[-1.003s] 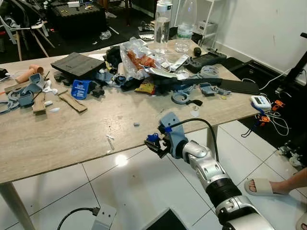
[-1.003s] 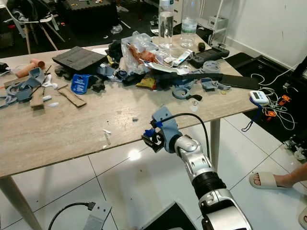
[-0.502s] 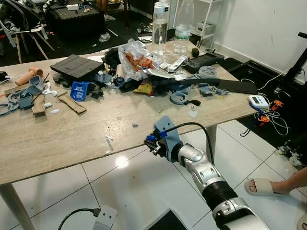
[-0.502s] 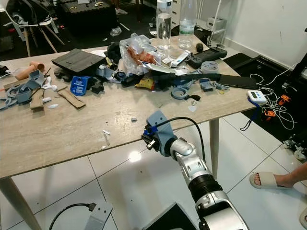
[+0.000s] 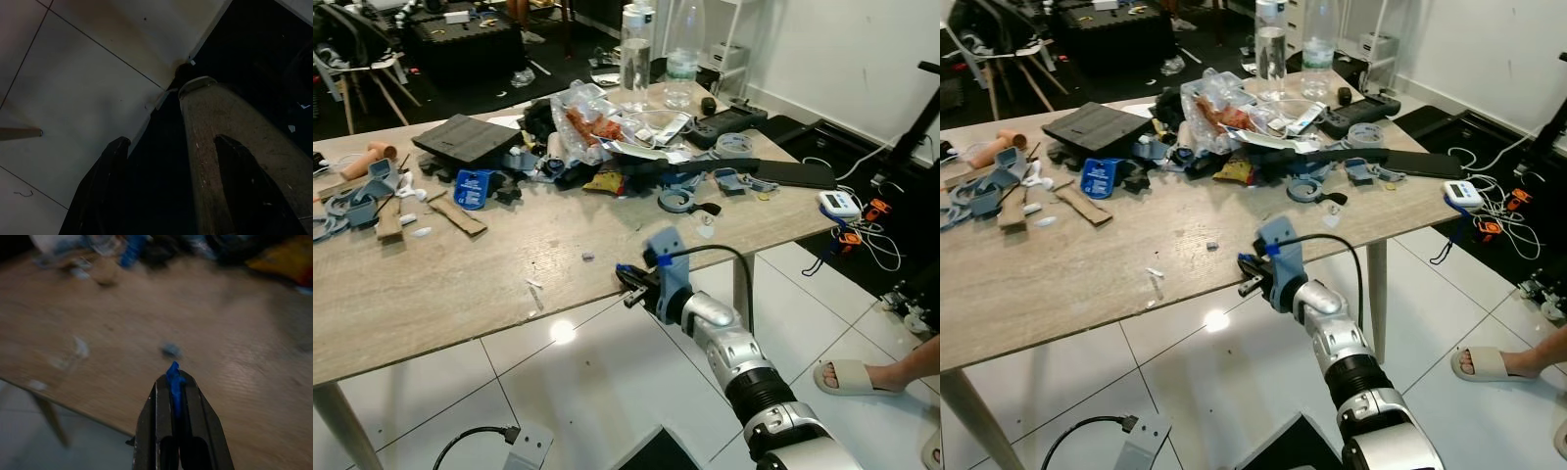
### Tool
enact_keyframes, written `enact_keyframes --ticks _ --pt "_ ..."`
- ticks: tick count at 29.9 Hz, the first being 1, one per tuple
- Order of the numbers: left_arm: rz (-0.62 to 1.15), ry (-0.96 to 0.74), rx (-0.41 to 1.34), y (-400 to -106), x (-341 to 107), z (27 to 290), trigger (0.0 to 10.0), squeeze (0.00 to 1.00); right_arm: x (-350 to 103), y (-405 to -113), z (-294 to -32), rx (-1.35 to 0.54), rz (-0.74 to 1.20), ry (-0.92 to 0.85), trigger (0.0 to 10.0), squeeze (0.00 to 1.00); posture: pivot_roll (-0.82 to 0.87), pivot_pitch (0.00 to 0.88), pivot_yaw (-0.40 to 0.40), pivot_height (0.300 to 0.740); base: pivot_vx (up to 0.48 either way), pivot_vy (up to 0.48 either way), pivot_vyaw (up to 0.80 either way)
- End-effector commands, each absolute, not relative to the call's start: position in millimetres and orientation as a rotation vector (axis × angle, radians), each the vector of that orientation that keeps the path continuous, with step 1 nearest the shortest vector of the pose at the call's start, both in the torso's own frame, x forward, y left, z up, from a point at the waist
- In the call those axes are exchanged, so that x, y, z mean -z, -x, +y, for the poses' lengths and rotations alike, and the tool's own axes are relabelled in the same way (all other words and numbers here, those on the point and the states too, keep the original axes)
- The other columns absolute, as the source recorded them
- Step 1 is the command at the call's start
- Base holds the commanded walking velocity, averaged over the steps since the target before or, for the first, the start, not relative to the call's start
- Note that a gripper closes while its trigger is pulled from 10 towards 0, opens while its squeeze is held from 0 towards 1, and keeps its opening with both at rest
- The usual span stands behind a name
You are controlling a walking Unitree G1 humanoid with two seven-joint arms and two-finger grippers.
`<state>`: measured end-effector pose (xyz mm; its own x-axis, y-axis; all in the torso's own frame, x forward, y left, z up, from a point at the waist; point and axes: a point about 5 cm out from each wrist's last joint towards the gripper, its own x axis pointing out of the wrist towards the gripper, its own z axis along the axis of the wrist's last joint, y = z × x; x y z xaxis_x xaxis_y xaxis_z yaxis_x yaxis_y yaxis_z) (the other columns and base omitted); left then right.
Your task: Picking trash to rubbish bin
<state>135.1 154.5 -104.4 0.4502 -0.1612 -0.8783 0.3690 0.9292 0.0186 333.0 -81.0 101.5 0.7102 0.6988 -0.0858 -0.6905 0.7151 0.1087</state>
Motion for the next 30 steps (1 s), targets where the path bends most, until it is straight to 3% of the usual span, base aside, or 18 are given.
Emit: enact_keyframes --ticks 1,3,8,9,10,11,13,14,16,17,19,26,28,30 --pt "1.113 -0.240 0.344 -122.6 108.7 160.2 10.0 0.00 -105.7 -324.5 -70.6 -0.880 0.111 -0.161 10.0 0.00 -0.20 0.054 0.025 0.740 0.000 0.000 0.00" --pt "1.109 -0.241 0.344 -124.8 108.0 160.7 10.0 0.00 -114.3 -303.5 -59.5 -1.126 0.090 -0.245 10.0 0.00 -0.20 0.054 0.029 0.740 0.000 0.000 0.00" --pt "1.107 -0.241 0.343 -125.4 107.8 160.9 10.0 0.00 -114.9 -294.4 -56.9 -1.216 0.098 -0.260 10.0 0.00 -0.20 0.054 0.029 0.740 0.000 0.000 0.00" --pt "1.107 -0.240 0.341 -125.9 107.7 161.3 10.0 0.00 -105.9 -279.1 -57.5 -1.344 0.169 -0.216 10.0 0.00 -0.20 0.054 0.036 0.740 0.000 0.000 0.00" --pt "1.107 -0.240 0.341 -125.9 107.7 161.3 10.0 0.00 -105.9 -279.1 -57.5 -1.344 0.169 -0.216 10.0 0.00 -0.20 0.054 0.036 0.740 0.000 0.000 0.00" --pt "1.108 -0.239 0.339 -125.7 107.7 161.8 10.0 0.00 -85.6 -264.3 -62.3 -1.436 0.297 -0.111 10.0 0.00 -0.20 0.053 0.039 0.740 0.000 0.000 0.00" --pt "1.111 -0.239 0.337 -124.9 107.9 162.6 10.0 0.00 -48.2 -248.1 -76.8 -1.475 0.531 0.055 10.0 0.00 -0.20 0.054 0.042 0.740 0.000 0.000 0.00" --pt "1.111 -0.239 0.337 -124.9 107.9 162.6 10.0 0.00 -48.2 -248.1 -76.8 -1.475 0.531 0.055 10.0 0.00 -0.20 0.054 0.042 0.740 0.000 0.000 0.00" --pt "1.112 -0.238 0.335 -124.8 108.0 162.8 10.0 0.00 -19.7 -250.1 -92.9 -1.351 0.670 0.208 10.0 0.00 -0.20 0.054 0.045 0.740 0.000 0.000 0.00" --pt "1.112 -0.238 0.335 -124.8 108.0 162.8 10.0 0.00 -19.7 -250.1 -92.9 -1.351 0.670 0.208 10.0 0.00 -0.20 0.054 0.045 0.740 0.000 0.000 0.00" --pt "1.111 -0.237 0.332 -125.4 107.8 162.3 10.0 0.00 8.5 -252.6 -117.4 -1.114 0.837 0.270 10.0 0.00 -0.20 0.052 0.047 0.740 0.000 0.000 0.00" --pt "1.107 -0.235 0.331 -126.9 107.4 161.7 10.0 0.00 35.4 -242.5 -152.9 -0.804 0.998 0.332 10.0 0.00 -0.20 0.051 0.044 0.740 0.000 0.000 0.00" --pt "1.109 -0.231 0.322 -127.3 107.4 162.2 10.0 0.00 55.4 -222.6 -192.2 -0.498 1.089 0.370 10.0 0.00 -0.19 0.052 0.044 0.740 0.000 0.000 0.00" --pt "1.116 -0.226 0.311 -126.6 107.7 163.1 10.0 0.00 66.1 -203.0 -216.1 -0.319 1.143 0.360 10.0 0.00 -0.19 0.053 0.045 0.740 0.000 0.000 0.00"
